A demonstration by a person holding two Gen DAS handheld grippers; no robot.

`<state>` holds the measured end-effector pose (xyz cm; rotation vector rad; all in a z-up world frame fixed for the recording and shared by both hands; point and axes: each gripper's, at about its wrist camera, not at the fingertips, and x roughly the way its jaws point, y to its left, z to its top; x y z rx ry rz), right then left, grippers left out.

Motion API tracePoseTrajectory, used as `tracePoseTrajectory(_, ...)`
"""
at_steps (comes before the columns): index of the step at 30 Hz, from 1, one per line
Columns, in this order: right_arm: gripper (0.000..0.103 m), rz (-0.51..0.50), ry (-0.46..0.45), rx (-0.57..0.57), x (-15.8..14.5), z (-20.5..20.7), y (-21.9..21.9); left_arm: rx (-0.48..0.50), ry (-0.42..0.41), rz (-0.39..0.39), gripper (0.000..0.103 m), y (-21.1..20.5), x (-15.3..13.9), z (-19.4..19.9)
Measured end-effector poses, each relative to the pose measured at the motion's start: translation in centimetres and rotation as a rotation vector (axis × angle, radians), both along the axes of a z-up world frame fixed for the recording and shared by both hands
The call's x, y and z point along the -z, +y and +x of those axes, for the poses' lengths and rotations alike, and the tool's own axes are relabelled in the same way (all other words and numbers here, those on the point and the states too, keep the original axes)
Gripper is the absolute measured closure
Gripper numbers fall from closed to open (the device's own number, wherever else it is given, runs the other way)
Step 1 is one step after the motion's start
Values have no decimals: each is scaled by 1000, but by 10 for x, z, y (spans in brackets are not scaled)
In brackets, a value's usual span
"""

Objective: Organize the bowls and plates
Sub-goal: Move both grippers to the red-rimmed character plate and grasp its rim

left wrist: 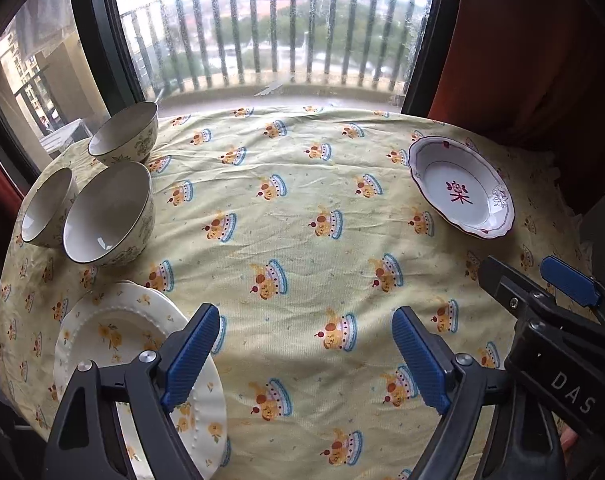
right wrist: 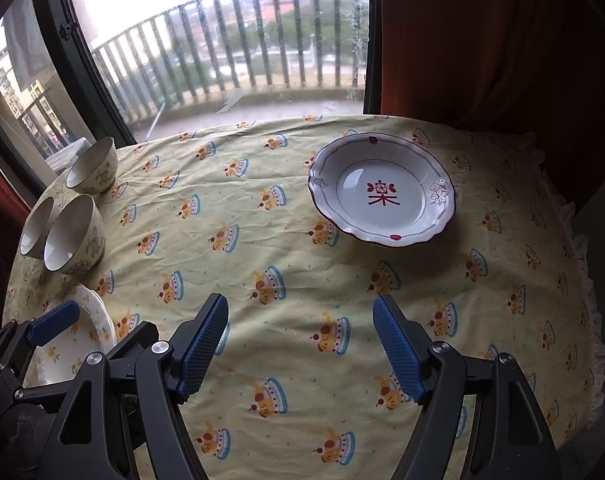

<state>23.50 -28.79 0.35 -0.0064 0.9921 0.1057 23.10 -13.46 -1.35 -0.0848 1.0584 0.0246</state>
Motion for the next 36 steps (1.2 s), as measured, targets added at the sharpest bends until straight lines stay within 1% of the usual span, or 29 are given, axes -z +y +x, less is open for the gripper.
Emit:
tracePoseTrajectory(2, 25, -37, -39, -4, -1, 7, -11, -3, -2, 9, 15, -16, 3, 9)
tracePoseTrajectory(4, 25, -47, -55, -13, -1, 16, -23, -3, -6, 17, 16, -30, 5, 20)
tracePoseTrajectory(7, 25, -34, -35, 0, 5, 36, -43, -25, -20, 50, 16, -49, 8, 37)
tracePoseTrajectory(10, 25, -9, -18, 21, 11, 55, -63, -12, -37, 66, 16, -66, 12, 57)
tracePoseTrajectory(13, 25, 6, -14, 18, 16, 72, -78, 11, -53, 68, 16, -81, 18, 75)
tracePoseTrajectory(15, 25, -14, -23, 21, 19, 83, -84, 21, -45, 68, 20, -91, 24, 89)
tracePoseTrajectory(17, 25, -39, -26, 39, 23, 94, -91, 31, -47, 47, 22, -98, 30, 102)
tracePoseTrajectory(18, 25, -34, -25, 43, 25, 99, -94, 34, -46, 44, 22, -102, 32, 108)
tracePoseTrajectory(21, 25, -11, -15, 63, 34, 116, -106, 38, -44, 66, 23, -113, 38, 125)
tracePoseTrajectory(24, 25, -5, -21, 82, 40, 130, -116, 48, -44, 49, 24, -121, 45, 141)
tracePoseTrajectory(28, 25, 0, -15, 120, 50, 148, -127, 59, -49, 60, 24, -129, 54, 161)
tracePoseTrajectory(30, 25, 11, -9, 135, 56, 157, -133, 77, -39, 49, 29, -132, 60, 171)
tracePoseTrajectory(34, 25, 28, 9, 162, 70, 171, -140, 96, -35, 58, 34, -137, 69, 185)
tracePoseTrajectory(36, 26, 34, 15, 168, 75, 177, -142, 102, -27, 57, 42, -138, 72, 189)
